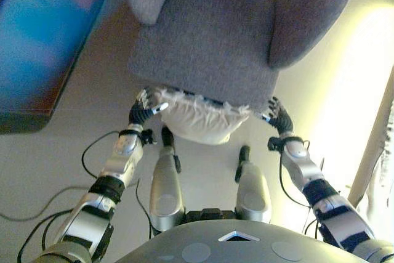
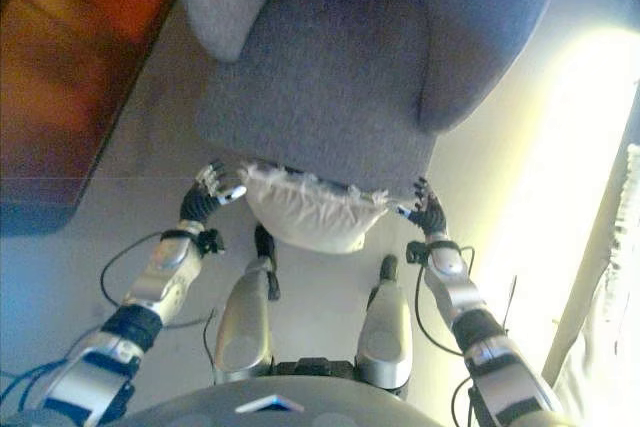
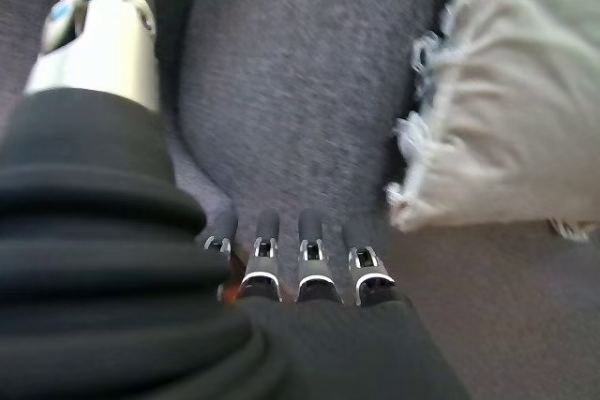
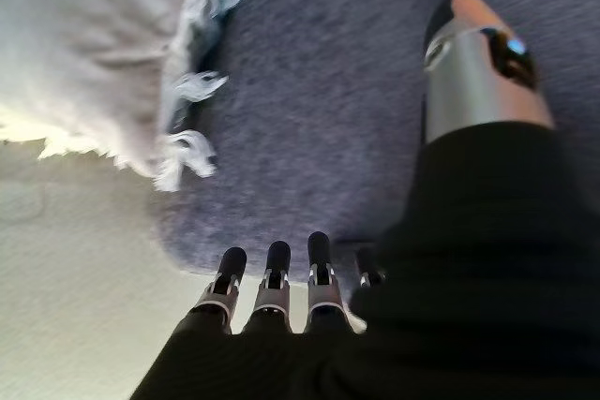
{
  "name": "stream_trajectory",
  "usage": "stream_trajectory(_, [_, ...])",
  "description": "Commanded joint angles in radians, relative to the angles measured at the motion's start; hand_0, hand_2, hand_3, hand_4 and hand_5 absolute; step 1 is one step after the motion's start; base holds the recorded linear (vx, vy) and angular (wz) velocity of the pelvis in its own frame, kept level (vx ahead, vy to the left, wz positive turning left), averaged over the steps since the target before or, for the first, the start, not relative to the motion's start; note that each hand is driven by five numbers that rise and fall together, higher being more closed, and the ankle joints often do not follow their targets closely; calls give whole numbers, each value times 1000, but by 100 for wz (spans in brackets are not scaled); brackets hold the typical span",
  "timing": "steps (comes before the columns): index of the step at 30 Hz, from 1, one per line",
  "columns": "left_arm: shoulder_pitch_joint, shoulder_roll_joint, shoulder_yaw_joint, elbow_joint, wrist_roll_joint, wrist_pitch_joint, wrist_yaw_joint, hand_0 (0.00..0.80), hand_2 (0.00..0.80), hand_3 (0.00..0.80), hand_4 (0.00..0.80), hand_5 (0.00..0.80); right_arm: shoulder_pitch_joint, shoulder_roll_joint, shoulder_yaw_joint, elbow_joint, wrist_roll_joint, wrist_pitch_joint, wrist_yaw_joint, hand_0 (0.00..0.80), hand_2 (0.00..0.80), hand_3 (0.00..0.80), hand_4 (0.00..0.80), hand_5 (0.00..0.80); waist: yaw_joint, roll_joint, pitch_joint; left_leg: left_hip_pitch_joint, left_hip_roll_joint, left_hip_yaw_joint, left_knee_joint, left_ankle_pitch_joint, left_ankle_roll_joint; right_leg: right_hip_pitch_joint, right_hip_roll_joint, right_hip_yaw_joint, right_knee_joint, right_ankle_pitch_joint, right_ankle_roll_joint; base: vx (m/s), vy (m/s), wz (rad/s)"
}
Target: Pick up the cushion and take it to the sofa
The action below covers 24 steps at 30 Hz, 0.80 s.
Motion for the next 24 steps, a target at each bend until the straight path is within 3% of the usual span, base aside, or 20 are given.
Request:
stream_trajectory(1, [-90,-33,-21,68,7,-56,37,0,0,0,0,0,-82,-32,4,-13,-13,-15,-39,0,0,0,0,0,-17,5,22,-103,-16,-49,223,-173,-6,-183,21,20,46,110,-59,-203,62,2])
stream_trajectory(4, [-145,-48,-16,107,-18,-81,64,0,0,0,0,0,-158,-44,20,18,-30,8,-47,0,0,0,0,0,-22,27,49,-218,-16,-70,301,-186,-5,-305,25,42,137,93,-73,-159,67,-5])
stream_trajectory(8, [-180,-53,-14,106,-51,-100,59,0,0,0,0,0,-244,-67,38,70,-93,33,-31,0,0,0,0,0,-16,48,71,-350,-10,-66,386,-197,2,-443,14,47,255,74,-85,-88,52,-3])
stream_trajectory(10, [-213,-48,-17,114,-87,-94,54,0,0,0,0,0,-310,-96,53,129,-60,47,-4,0,0,0,0,0,-9,57,77,-412,-5,-63,468,-245,3,-510,3,51,348,34,-85,-11,22,-2])
stream_trajectory(16, [-318,-19,15,174,-171,-122,58,0,0,0,0,0,-445,-107,33,236,84,54,39,0,0,0,0,0,-6,59,79,-593,14,-56,695,-321,27,-693,-9,58,581,-32,-107,-25,10,6])
stream_trajectory(24, [-295,-6,89,188,-201,-136,139,0,0,0,0,0,-445,-109,15,221,128,64,89,0,0,0,0,0,-5,54,88,-733,18,-74,914,-411,45,-835,-16,86,774,-117,-128,40,-6,4])
